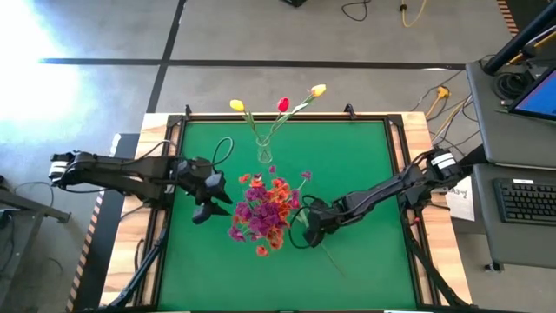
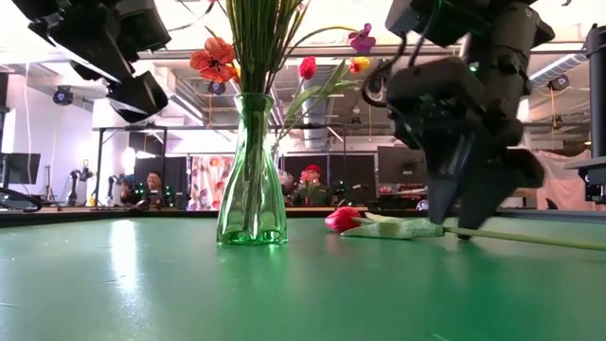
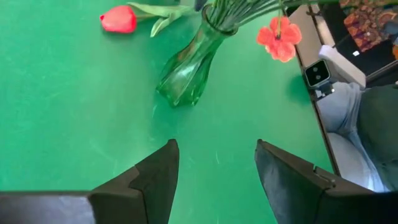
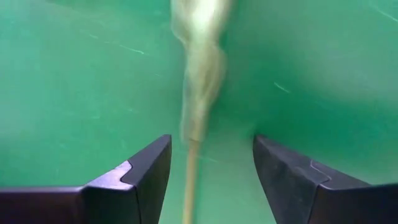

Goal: Sort flowers into vase by color
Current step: Put the red tulip into the transparent vase

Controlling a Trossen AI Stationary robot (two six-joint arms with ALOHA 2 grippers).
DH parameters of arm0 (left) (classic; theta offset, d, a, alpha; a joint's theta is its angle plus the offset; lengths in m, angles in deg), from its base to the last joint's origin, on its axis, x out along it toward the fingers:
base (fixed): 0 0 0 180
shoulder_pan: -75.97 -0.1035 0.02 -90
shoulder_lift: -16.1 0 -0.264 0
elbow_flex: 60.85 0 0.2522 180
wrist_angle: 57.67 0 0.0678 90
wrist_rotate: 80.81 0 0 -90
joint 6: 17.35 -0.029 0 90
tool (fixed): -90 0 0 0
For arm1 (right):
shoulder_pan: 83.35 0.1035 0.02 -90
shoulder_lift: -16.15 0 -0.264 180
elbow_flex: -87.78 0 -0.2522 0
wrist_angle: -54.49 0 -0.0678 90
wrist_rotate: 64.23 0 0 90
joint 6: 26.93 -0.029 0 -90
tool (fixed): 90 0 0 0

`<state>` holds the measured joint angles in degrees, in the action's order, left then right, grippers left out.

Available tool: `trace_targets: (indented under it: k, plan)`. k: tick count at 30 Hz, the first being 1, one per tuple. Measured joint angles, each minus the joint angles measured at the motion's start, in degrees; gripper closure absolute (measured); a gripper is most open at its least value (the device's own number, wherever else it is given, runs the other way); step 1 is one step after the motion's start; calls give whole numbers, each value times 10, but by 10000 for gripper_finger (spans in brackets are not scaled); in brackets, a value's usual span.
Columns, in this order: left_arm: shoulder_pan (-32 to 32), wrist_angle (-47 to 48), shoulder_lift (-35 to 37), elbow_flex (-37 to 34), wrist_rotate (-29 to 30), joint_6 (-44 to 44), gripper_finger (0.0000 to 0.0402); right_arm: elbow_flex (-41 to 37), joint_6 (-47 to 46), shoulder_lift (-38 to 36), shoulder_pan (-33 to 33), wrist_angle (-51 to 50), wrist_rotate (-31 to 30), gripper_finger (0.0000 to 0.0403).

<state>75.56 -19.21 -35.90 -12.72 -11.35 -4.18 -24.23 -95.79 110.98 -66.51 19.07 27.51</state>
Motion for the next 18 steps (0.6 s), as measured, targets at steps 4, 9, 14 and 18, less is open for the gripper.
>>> trace_targets:
  k: [4, 9, 14, 18]
  plan:
    - [0, 25, 35, 0, 11, 0, 201, 37, 33, 14, 13, 10, -29, 187]
    - [0, 26, 76, -3, 37, -1, 201, 89, 48, 51, 13, -99, -59, 193]
    - [0, 29, 109, -4, 51, -2, 201, 123, 68, 86, 13, -123, -82, 218]
    - [0, 27, 129, -4, 64, -2, 201, 138, 68, 118, 12, -135, -87, 248]
